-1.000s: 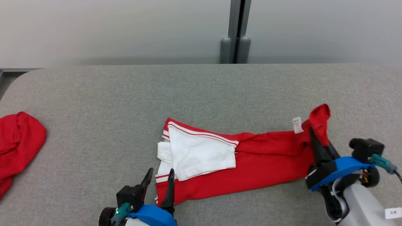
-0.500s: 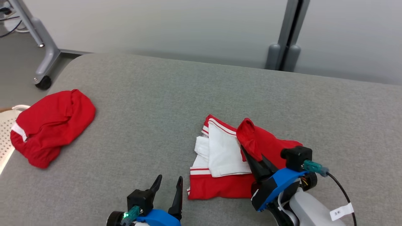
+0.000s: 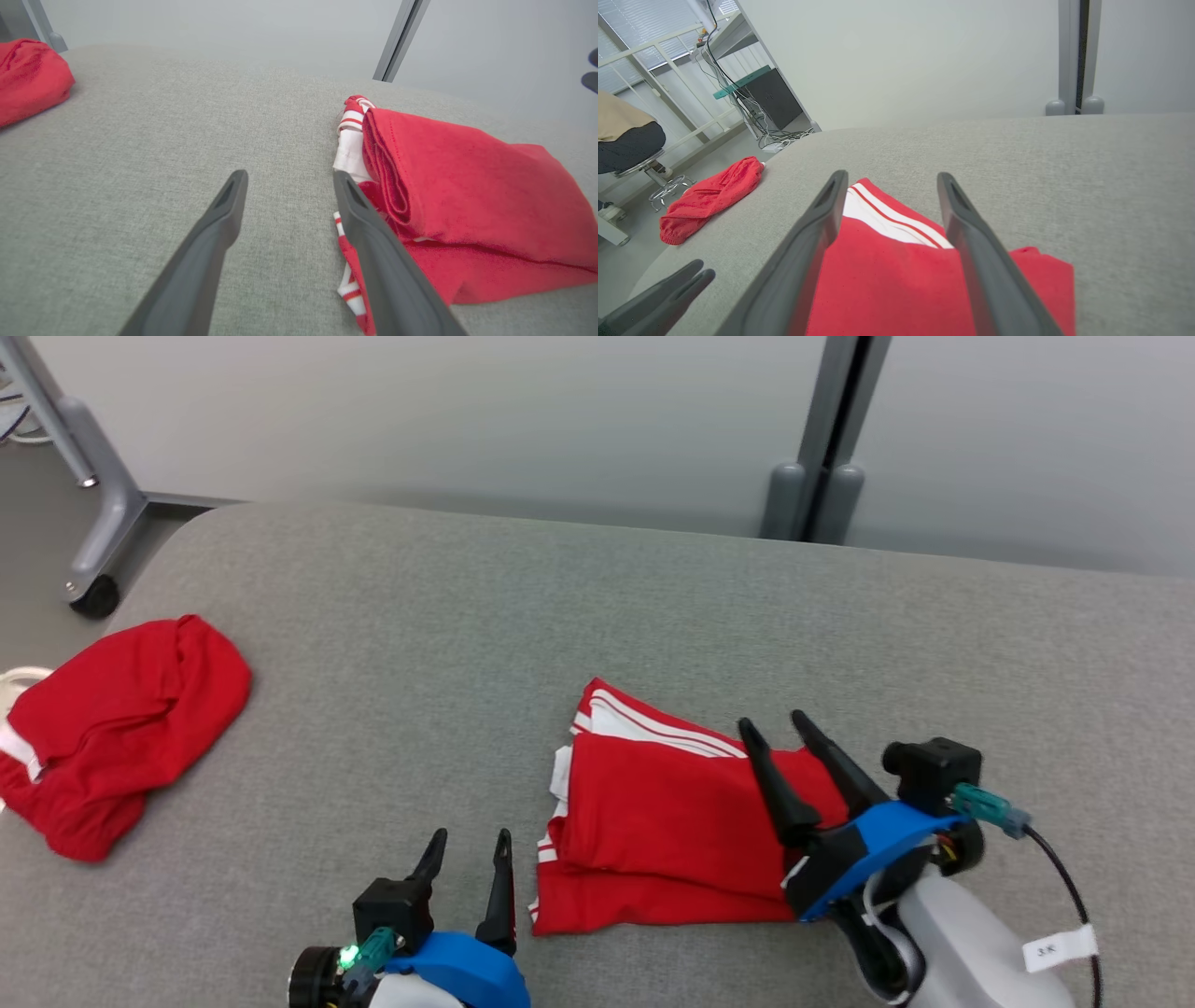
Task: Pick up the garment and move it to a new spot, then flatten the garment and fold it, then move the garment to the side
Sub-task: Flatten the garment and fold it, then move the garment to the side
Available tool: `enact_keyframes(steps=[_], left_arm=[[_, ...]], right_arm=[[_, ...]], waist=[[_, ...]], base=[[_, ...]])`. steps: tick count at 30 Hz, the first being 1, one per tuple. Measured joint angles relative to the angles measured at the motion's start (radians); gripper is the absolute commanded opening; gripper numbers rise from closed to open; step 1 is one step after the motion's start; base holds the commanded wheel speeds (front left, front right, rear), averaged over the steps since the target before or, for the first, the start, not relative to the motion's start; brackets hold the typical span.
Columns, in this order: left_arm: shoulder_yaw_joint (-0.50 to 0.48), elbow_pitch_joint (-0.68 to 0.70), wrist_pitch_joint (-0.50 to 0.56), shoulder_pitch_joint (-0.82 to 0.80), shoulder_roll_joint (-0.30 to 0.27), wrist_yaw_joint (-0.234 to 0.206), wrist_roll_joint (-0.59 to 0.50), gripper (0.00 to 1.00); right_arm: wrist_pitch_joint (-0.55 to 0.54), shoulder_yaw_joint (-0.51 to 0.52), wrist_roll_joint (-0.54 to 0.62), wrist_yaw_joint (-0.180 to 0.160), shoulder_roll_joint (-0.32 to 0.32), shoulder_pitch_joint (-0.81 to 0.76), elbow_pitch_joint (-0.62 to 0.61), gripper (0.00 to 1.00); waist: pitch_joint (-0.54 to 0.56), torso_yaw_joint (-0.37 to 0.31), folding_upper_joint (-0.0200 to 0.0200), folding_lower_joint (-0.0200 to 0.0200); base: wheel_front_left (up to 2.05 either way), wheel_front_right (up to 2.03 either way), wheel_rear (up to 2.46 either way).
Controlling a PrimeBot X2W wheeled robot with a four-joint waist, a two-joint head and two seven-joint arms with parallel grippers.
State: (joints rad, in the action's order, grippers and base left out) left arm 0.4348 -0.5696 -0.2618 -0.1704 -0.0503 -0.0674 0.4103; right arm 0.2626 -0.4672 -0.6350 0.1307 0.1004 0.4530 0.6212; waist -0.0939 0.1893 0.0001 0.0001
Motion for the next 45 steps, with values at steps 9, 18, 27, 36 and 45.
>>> enact_keyframes(steps=[9, 18, 27, 36, 45], left_arm=[[-0.095, 0.065, 0.0, 0.038, 0.0, -0.024, -0.116, 1.0], [-0.174, 0.107, 0.0, 0.127, 0.0, -0.029, -0.167, 1.0], [-0.195, 0.121, 0.0, 0.165, 0.0, -0.024, -0.169, 1.0], [-0.16, 0.125, 0.0, 0.152, 0.0, -0.02, -0.166, 1.0], [-0.092, 0.127, 0.0, 0.114, 0.0, -0.026, -0.157, 1.0]], right_arm=[[0.0, 0.295, 0.232, 0.0, 0.022, -0.146, -0.025, 1.0], [0.0, 0.407, 0.35, 0.0, -0.028, -0.25, -0.016, 1.0], [0.0, 0.403, 0.36, 0.0, -0.045, -0.277, 0.013, 1.0], [0.0, 0.357, 0.346, 0.0, -0.047, -0.266, 0.043, 1.0], [0.0, 0.313, 0.287, 0.0, -0.05, -0.139, 0.138, 1.0]], waist=[[0.031, -0.118, 0.0, -0.0001], [0.085, -0.198, -0.0002, -0.0001], [0.104, -0.214, -0.0002, -0.0002], [0.082, -0.169, -0.0002, -0.0001], [0.02, -0.054, -0.0001, 0.0]], base=[[0.0, 0.0, 0.0], [0.0, 0.0, 0.0], [0.0, 0.0, 0.0], [0.0, 0.0, 0.0], [0.0, 0.0, 0.0]])
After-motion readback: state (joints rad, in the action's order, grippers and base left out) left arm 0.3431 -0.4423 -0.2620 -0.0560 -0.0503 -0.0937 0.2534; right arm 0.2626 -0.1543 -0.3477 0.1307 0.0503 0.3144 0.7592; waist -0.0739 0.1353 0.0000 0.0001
